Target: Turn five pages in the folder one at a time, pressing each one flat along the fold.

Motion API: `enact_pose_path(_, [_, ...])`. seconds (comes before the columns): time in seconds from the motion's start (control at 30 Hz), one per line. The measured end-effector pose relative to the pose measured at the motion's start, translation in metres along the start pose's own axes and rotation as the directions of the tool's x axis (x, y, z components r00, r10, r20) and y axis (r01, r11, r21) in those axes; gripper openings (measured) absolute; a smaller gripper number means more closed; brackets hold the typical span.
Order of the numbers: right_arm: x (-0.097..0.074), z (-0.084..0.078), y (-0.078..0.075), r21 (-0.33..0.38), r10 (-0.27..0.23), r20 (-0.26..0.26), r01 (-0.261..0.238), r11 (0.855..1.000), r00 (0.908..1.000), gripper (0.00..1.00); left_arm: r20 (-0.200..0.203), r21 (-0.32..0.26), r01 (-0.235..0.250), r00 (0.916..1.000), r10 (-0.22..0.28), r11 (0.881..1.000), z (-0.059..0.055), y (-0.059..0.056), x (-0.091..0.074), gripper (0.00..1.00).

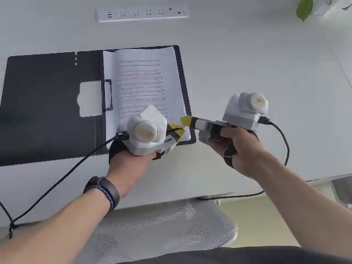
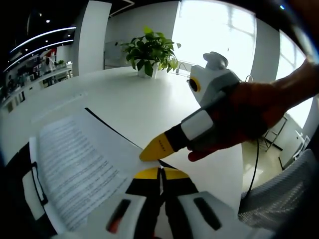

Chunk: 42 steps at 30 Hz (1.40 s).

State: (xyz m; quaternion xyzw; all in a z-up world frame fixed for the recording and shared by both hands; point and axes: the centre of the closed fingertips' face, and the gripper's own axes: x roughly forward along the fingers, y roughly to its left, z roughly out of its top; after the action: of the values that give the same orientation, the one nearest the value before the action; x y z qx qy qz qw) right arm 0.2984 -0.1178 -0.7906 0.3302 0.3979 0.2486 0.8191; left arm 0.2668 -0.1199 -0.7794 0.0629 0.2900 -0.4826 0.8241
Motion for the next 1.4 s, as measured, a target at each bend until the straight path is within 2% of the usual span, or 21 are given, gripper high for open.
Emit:
enact_pose_path(0.2, [0.0, 0.003, 0.001, 0.013, -0.007, 0.017, 0.007, 1.0, 0.9998, 0.0, -0.018, 0.012, 0.009, 0.9998, -0.009, 1.0, -0.004, -0.003, -0.002, 0.17])
enact_pose_path(0.33, [0.0, 0.004, 0.002, 0.015, -0.012, 0.024, 0.012, 1.0, 0.9996, 0.0, -0.029, 0.027, 0.015, 0.9995, -0.014, 1.0, -0.006, -0.003, -0.009, 0.23])
enact_pose_path(0.5, [-0.001, 0.007, 0.007, 0.022, -0.009, 0.04, 0.008, 1.0, 0.9992, 0.0, -0.03, 0.021, -0.006, 0.9995, 0.007, 1.0, -0.006, 0.006, -0.02, 0.3])
enact_pose_path(0.63, [-0.003, 0.012, 0.014, 0.026, -0.002, 0.058, 0.001, 1.0, 0.9983, 0.0, -0.024, 0.014, -0.011, 0.9996, 0.011, 1.0, -0.004, 0.012, -0.029, 0.31])
enact_pose_path(0.7, [-0.004, 0.014, 0.018, 0.009, 0.0, 0.06, 0.0, 1.0, 0.9982, 0.0, -0.018, 0.025, -0.03, 0.9994, 0.03, 0.999, -0.002, 0.017, -0.036, 0.31])
enact_pose_path(0.77, [-0.005, 0.015, 0.02, 0.002, 0.002, 0.067, -0.002, 1.0, 0.9978, 0.0, -0.009, 0.009, -0.042, 0.9991, 0.042, 0.999, -0.002, 0.022, -0.043, 0.33])
enact_pose_path(0.87, [-0.005, 0.016, 0.022, 0.004, 0.004, 0.076, -0.004, 1.0, 0.9971, 0.0, -0.002, -0.006, -0.072, 0.9974, 0.072, 0.997, -0.004, 0.033, -0.052, 0.36])
enact_pose_path(1.1, [-0.006, 0.021, 0.031, -0.006, 0.015, 0.1, -0.015, 1.0, 0.9948, 0.0, -0.004, -0.014, -0.111, 0.9938, 0.111, 0.994, -0.009, 0.049, -0.071, 0.4])
enact_pose_path(1.23, [-0.005, 0.025, 0.042, -0.026, 0.036, 0.112, -0.034, 0.999, 0.993, 0.0, 0.001, -0.023, -0.131, 0.9914, 0.131, 0.991, -0.011, 0.059, -0.083, 0.42])
enact_pose_path(1.33, [-0.004, 0.032, 0.057, -0.037, 0.063, 0.131, -0.059, 0.998, 0.9893, 0.0, 0.02, -0.064, -0.143, 0.9894, 0.144, 0.988, -0.01, 0.067, -0.093, 0.44])
enact_pose_path(1.4, [-0.002, 0.035, 0.064, -0.045, 0.079, 0.135, -0.074, 0.996, 0.9877, 0.0, 0.019, -0.055, -0.154, 0.9877, 0.155, 0.987, -0.012, 0.072, -0.1, 0.45])
